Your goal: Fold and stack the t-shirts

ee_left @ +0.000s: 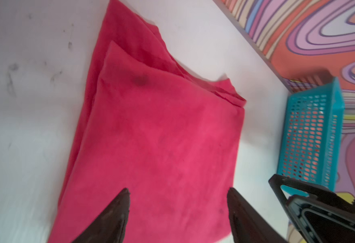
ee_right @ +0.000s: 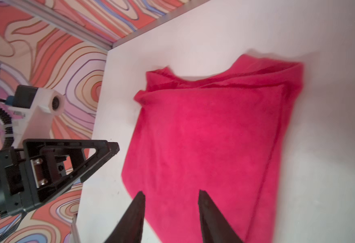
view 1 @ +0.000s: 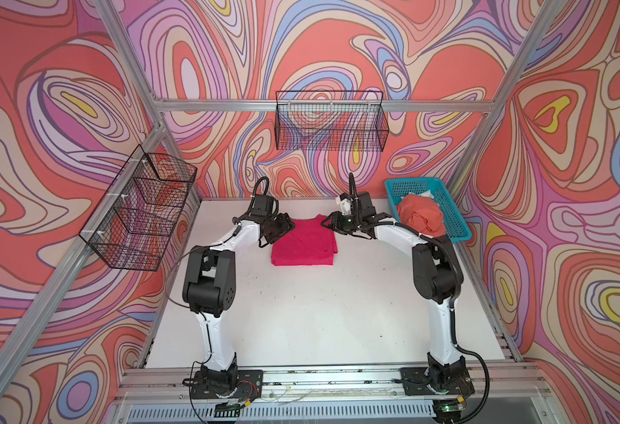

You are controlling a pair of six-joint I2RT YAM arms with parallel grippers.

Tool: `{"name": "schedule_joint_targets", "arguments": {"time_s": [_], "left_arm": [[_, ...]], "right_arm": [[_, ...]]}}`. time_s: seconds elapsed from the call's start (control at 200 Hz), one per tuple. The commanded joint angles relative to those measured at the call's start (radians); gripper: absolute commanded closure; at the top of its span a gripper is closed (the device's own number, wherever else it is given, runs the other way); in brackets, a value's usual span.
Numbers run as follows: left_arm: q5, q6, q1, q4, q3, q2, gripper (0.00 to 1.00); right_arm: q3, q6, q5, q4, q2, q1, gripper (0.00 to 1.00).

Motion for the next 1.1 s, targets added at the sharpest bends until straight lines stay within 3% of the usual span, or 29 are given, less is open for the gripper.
{"name": "schedule_joint_targets", "arguments": {"time_s": [0.0, 0.145, 0.411, 0.706, 1.097], "left_arm": [[0.029, -0.043, -0.005, -0.024, -0.128, -0.078, 0.28], [0.069, -0.089, -0.016, 0.079, -0.251, -0.118, 0.29], [0.078, -0.134, -0.024, 0.229, -0.299, -0.035, 0.30], [0.010, -0.103, 0.003, 0.170, -0.297, 0.053, 0.32], [0.019, -0.087, 0.010, 0.134, -0.329, 0.019, 0.31]], "right_arm": [[-0.139, 0.082, -0.009, 0.065, -0.044, 0.060, 0.59], [-0.226, 0.143, -0.015, 0.142, -0.051, 0.102, 0.62], [-0.252, 0.180, 0.010, 0.175, 0.016, 0.112, 0.66], [-0.343, 0.147, 0.065, 0.128, 0.016, 0.046, 0.66], [-0.344, 0.064, 0.095, 0.011, -0.040, -0.032, 0.64]]}}
